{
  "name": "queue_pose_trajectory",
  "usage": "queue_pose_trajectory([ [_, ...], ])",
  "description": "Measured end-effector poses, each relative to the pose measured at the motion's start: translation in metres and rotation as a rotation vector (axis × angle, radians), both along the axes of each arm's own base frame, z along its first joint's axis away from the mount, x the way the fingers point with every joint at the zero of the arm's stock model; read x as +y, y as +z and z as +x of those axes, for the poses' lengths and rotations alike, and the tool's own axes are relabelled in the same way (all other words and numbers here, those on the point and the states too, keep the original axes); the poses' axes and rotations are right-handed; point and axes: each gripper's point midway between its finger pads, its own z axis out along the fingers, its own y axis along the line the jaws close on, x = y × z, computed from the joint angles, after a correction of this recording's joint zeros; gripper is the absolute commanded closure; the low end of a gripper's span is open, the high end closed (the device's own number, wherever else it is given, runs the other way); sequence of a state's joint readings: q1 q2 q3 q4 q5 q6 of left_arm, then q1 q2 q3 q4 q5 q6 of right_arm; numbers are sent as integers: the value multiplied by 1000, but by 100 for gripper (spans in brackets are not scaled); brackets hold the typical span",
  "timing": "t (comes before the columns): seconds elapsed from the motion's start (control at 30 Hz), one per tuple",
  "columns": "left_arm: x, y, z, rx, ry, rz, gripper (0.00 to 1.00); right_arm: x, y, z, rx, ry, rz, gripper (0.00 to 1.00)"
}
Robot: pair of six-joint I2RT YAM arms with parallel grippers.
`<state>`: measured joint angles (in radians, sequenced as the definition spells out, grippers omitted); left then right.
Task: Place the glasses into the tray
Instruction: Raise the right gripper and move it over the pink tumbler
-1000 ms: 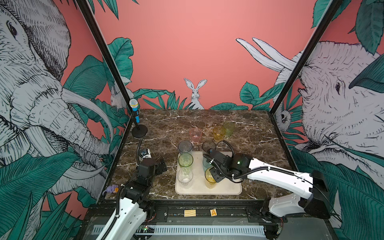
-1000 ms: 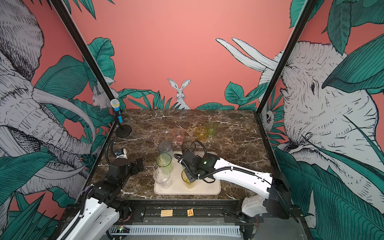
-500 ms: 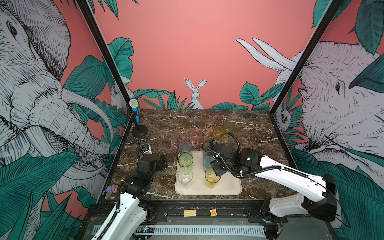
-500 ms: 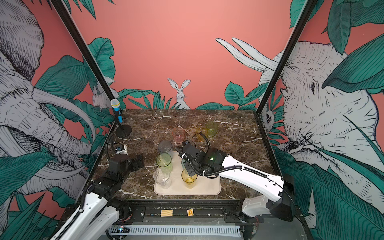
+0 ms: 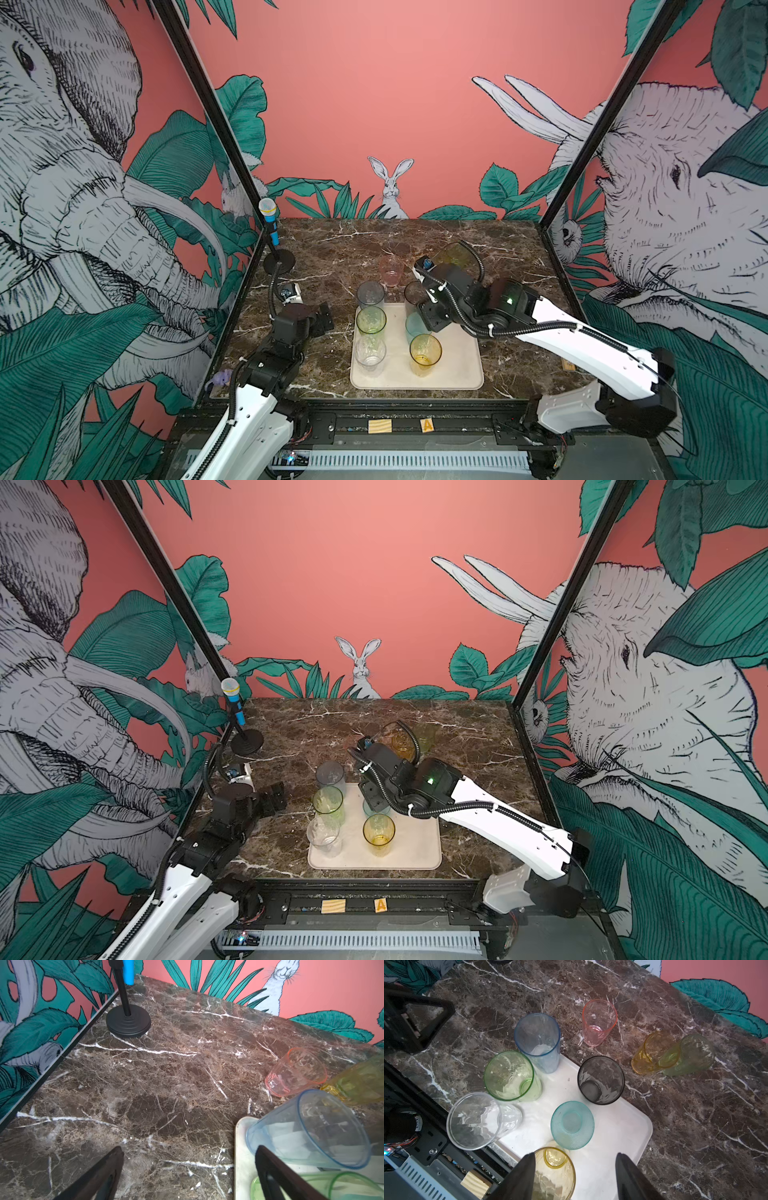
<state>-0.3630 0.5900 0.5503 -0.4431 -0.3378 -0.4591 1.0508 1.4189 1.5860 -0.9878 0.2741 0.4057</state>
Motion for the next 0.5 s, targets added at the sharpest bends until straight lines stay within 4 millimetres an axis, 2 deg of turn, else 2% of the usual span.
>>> queue_pose_trajectory([
  [0.3,2,12,4,-17,3,32,1,9,20,60,-45,-36,-29,32],
  [0.5,4,9,6,-1,10,60,1,17,7,104,-6,-68,-51,32],
])
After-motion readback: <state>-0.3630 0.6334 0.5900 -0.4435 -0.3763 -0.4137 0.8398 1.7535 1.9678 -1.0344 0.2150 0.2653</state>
